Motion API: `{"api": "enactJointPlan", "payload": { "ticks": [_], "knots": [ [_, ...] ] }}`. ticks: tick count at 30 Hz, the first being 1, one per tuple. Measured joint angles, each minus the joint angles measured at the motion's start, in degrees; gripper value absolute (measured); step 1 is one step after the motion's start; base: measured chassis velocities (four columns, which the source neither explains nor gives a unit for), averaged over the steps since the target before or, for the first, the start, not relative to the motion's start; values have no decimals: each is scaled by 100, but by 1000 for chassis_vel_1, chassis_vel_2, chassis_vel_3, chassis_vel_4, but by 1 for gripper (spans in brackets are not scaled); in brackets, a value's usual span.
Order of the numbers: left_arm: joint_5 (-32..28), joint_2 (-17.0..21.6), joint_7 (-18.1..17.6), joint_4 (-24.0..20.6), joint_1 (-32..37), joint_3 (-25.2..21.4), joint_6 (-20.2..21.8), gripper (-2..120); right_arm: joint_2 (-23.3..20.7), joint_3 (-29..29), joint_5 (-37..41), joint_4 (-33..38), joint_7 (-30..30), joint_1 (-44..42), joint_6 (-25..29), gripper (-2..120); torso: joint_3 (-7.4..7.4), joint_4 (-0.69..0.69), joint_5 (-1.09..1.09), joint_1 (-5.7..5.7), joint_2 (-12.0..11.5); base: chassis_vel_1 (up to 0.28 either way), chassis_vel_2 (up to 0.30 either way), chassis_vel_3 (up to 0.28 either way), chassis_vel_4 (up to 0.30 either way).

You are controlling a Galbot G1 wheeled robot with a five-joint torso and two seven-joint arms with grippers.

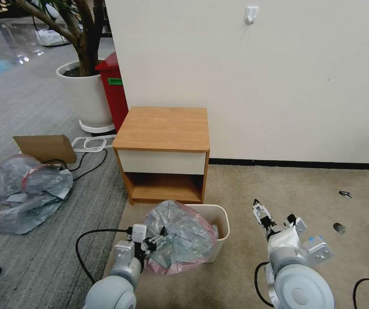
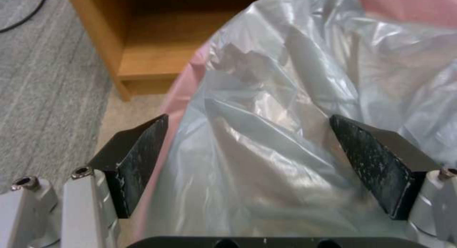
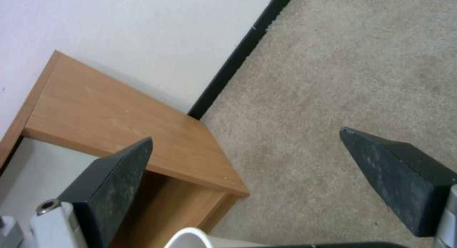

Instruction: Pick up the garbage bag from the table and place it over the trash can.

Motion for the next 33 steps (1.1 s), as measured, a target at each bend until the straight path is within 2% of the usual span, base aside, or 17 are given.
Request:
{"api": "enactJointPlan", "payload": {
  "ticks": [4, 14, 23, 26, 30, 33],
  "knots": [
    [-92, 12, -65, 225, -405, 182, 58, 87, 16, 26, -70, 44, 10, -89, 20, 100, 0, 0, 0, 0, 0, 0, 0, 0, 0],
    [-132, 14, -141, 299, -524, 302, 183, 87, 88, 50, -161, 87, 17, -170, 33, 100, 0, 0, 0, 0, 0, 0, 0, 0, 0],
    [-326, 31, -439, 465, -703, 461, 424, 83, 97, 6, -281, 117, 48, -110, 38, 100, 0, 1, 0, 0, 0, 0, 0, 0, 0],
    [-382, 34, -531, 534, -795, 526, 492, 76, 91, 26, -283, 183, 81, -117, 38, 100, 0, 0, 0, 0, 0, 0, 0, 0, 0],
    [-553, -20, -787, 565, -895, 637, 669, 59, 98, 71, -281, 241, 108, -178, 36, 100, -1, 0, 1, 0, 0, 0, 0, 0, 0],
    [-564, -55, -829, 566, -893, 673, 679, 52, 101, 84, -279, 258, 110, -189, 35, 100, -1, 1, 2, 0, 0, 0, 0, 0, 0]
  ]
}}
